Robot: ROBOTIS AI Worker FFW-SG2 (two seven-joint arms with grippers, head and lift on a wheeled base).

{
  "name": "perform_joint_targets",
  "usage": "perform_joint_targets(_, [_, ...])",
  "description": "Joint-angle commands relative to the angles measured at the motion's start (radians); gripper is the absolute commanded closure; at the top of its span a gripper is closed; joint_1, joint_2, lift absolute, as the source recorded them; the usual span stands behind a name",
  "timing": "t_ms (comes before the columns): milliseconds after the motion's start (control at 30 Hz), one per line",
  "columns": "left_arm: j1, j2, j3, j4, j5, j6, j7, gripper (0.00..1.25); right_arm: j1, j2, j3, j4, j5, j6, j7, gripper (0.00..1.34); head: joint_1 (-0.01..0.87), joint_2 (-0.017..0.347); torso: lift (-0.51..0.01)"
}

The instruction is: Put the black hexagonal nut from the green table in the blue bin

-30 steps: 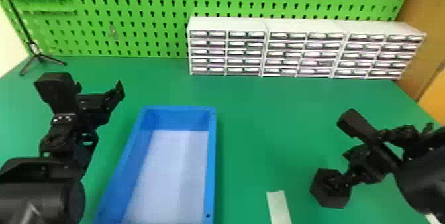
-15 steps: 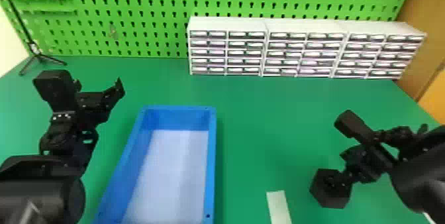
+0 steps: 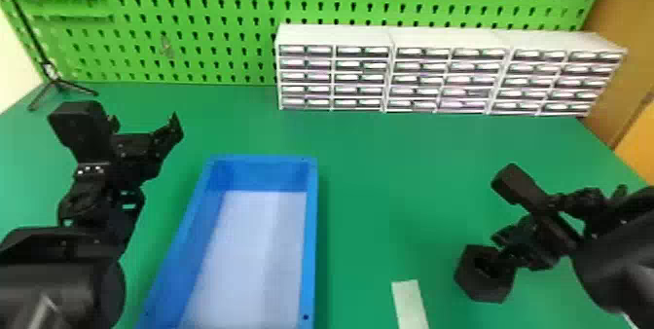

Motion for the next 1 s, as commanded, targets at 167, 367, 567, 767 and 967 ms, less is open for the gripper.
perform_joint_targets(167, [0.002, 0.0, 0.001, 0.0, 0.0, 0.0, 0.0, 0.25, 0.002, -0.005, 0.001, -0.002, -0.004, 0.014, 0.0, 1.02, 0.683, 0.028, -0.096])
perform_joint_targets(367, [0.003, 0.0, 0.001, 0.0, -0.002, 0.0, 0.0, 0.25, 0.002, -0.012, 0.007, -0.009, 0.004, 0.016, 0.0, 1.04, 0.683, 0.028, -0.096])
perform_joint_targets(567, [0.005, 0.0, 0.001, 0.0, 0.0, 0.0, 0.0, 0.25, -0.009, -0.028, 0.016, -0.03, -0.003, 0.042, 0.002, 1.04, 0.683, 0.028, -0.096])
perform_joint_targets(767, [0.006, 0.0, 0.001, 0.0, 0.0, 0.0, 0.0, 0.25, -0.038, -0.048, 0.024, -0.055, -0.055, 0.072, 0.003, 1.04, 0.683, 0.028, -0.096])
perform_joint_targets(967, [0.006, 0.0, 0.0, 0.0, 0.0, 0.0, 0.0, 0.25, -0.072, -0.051, 0.036, -0.073, -0.133, 0.101, 0.003, 1.04, 0.683, 0.028, -0.096])
